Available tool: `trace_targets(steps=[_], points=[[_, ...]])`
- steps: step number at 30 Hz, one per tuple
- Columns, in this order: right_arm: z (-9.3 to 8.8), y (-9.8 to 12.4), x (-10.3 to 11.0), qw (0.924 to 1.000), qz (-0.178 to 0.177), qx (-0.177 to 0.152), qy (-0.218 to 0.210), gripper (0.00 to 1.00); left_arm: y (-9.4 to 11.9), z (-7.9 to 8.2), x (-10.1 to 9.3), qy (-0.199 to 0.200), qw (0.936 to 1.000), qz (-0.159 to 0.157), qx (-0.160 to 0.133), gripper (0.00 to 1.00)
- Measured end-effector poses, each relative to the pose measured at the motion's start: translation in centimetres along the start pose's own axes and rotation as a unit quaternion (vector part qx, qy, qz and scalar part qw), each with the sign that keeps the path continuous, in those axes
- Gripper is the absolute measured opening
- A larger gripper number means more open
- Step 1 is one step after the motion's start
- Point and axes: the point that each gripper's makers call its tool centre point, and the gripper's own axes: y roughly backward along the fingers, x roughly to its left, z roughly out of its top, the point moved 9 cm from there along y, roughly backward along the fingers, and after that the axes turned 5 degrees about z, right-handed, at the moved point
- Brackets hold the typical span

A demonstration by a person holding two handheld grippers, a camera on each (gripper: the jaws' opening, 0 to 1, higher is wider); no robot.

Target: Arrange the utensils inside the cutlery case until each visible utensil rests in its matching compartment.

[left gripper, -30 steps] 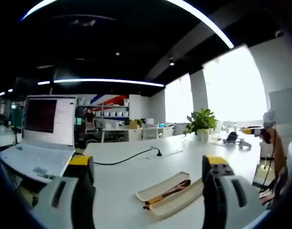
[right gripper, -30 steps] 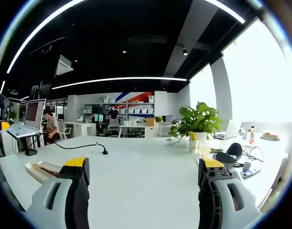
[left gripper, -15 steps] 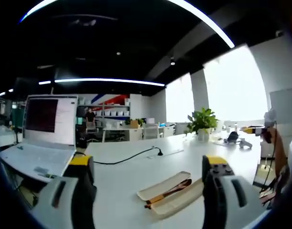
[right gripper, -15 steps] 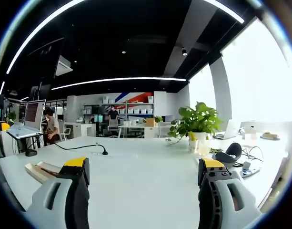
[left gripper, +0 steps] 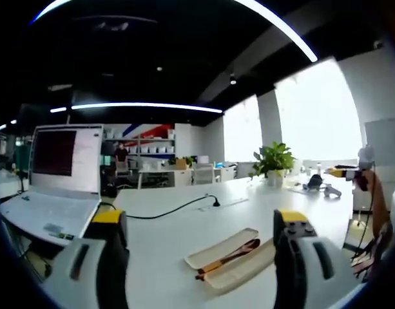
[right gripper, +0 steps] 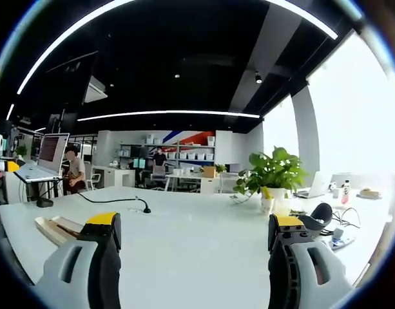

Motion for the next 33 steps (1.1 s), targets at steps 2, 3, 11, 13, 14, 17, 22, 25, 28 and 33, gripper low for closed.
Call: trace_targets(steps=[2, 3, 11, 13, 14, 17, 22, 25, 28, 33], points=[[-0.1, -0.1, -0.2, 1.0, -0.004, 0.003, 0.001, 0.99, 0.0, 0.0, 0.0, 0.0, 1.0, 0.001, 0.0, 1.0], [-0.1, -0.1, -0.2, 1.0, -0.006, 0.004, 0.002, 0.99, -0.1, 0.0, 0.1, 0.001, 1.0, 0.001, 0.0, 1.0], [-0.5, -0.9, 0.2, 0.9999, 0.004, 0.011, 0.002, 0.99, -0.5, -0.6, -0.1, 0.005, 0.9999, -0.003, 0.016, 0.94], [-0.6, -1.1, 0.6, 0.9998, 0.011, 0.014, 0.002, 0.99, -0.6, -0.7, -0.2, 0.005, 0.9998, -0.007, 0.019, 0.94], [-0.6, -1.2, 0.8, 0.9998, 0.013, 0.017, 0.001, 0.99, -0.6, -0.8, -0.3, 0.003, 0.9997, -0.009, 0.023, 0.93], [-0.6, -1.3, 1.2, 0.9997, 0.01, 0.02, 0.012, 0.99, -0.5, -0.8, -0.4, -0.002, 0.9995, -0.011, 0.031, 0.88], [-0.6, -1.3, 1.6, 0.9996, 0.021, 0.019, 0.005, 0.99, -1.0, -1.3, -0.3, 0.001, 0.9991, -0.013, 0.039, 0.87], [-0.6, -1.3, 1.7, 0.9995, 0.022, 0.019, 0.007, 0.99, -1.3, -1.5, -0.2, 0.001, 0.9989, -0.011, 0.045, 0.85], [-0.5, -1.1, 1.8, 0.9996, 0.024, 0.016, 0.005, 0.99, -1.5, -1.9, -0.1, 0.009, 0.9983, -0.014, 0.056, 0.84], [-0.7, -1.6, 2.5, 0.9988, 0.045, 0.02, -0.007, 0.99, -1.7, -2.1, 0.0, 0.002, 0.9979, -0.013, 0.063, 0.82]])
